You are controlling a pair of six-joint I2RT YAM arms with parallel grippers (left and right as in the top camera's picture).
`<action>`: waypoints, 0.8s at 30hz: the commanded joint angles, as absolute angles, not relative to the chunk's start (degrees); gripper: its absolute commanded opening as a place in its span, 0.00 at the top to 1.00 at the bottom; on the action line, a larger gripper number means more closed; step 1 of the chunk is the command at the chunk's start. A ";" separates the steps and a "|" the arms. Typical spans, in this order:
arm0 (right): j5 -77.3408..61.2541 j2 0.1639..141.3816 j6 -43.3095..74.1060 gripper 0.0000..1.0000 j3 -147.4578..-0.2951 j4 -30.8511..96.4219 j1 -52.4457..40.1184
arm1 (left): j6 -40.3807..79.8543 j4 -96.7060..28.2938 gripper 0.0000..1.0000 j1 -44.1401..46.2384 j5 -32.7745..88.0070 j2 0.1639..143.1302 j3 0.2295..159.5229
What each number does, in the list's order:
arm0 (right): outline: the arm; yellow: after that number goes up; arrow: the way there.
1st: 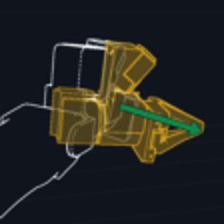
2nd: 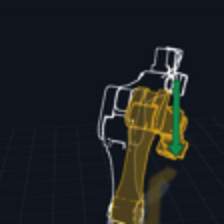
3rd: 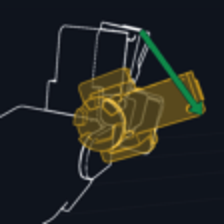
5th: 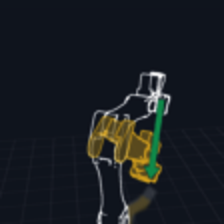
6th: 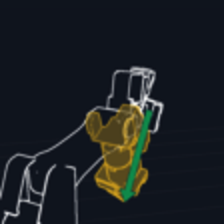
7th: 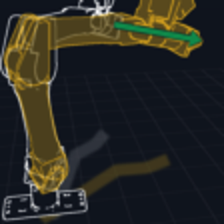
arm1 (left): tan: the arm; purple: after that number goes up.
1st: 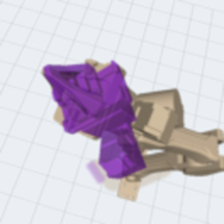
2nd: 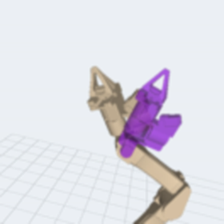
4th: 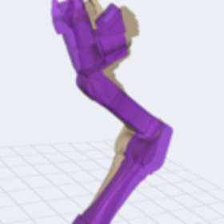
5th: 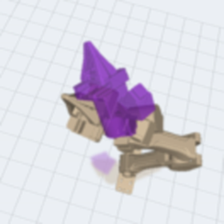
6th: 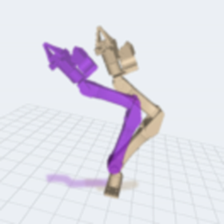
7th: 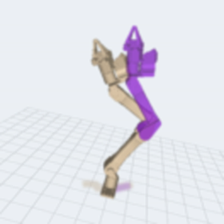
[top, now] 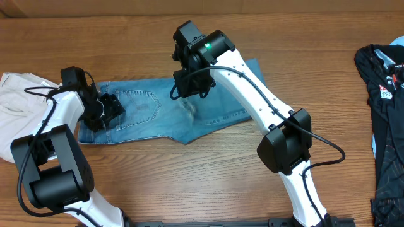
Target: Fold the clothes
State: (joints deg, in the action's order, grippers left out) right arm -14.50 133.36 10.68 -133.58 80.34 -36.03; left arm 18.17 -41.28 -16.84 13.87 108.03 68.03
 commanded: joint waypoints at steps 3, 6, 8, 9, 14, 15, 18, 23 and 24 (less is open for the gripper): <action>-9.43 132.07 9.89 0.68 -134.82 82.67 -33.19 | 15.42 -42.98 0.27 -16.80 14.83 108.31 68.45; -6.07 130.54 10.52 0.70 -136.05 84.38 -30.59 | 15.11 -44.05 0.27 -16.78 14.85 106.10 68.45; -4.21 128.33 10.52 0.70 -136.27 84.97 -28.34 | 14.74 -44.64 0.27 -16.80 14.81 103.63 68.45; -3.53 127.07 10.55 0.70 -136.27 85.17 -27.16 | 14.41 -44.77 0.27 -16.80 14.63 102.28 68.45; -1.72 120.38 10.50 0.69 -136.27 87.26 -20.21 | 13.67 -44.77 0.20 -16.80 10.22 94.37 68.45; -1.74 119.35 10.50 0.68 -136.27 87.96 -18.85 | 13.67 -44.71 0.18 -16.82 8.29 93.06 68.45; -1.72 117.12 10.44 0.68 -136.27 90.70 -15.18 | 13.69 -44.58 0.12 -16.95 1.76 90.63 68.45; -1.74 116.57 8.73 0.68 -136.25 94.48 -11.49 | 15.68 -47.31 0.13 -17.85 -2.07 91.96 68.29; -1.72 116.60 8.73 0.68 -136.22 94.76 -11.09 | 16.53 -48.25 0.13 -18.13 -2.42 92.60 68.29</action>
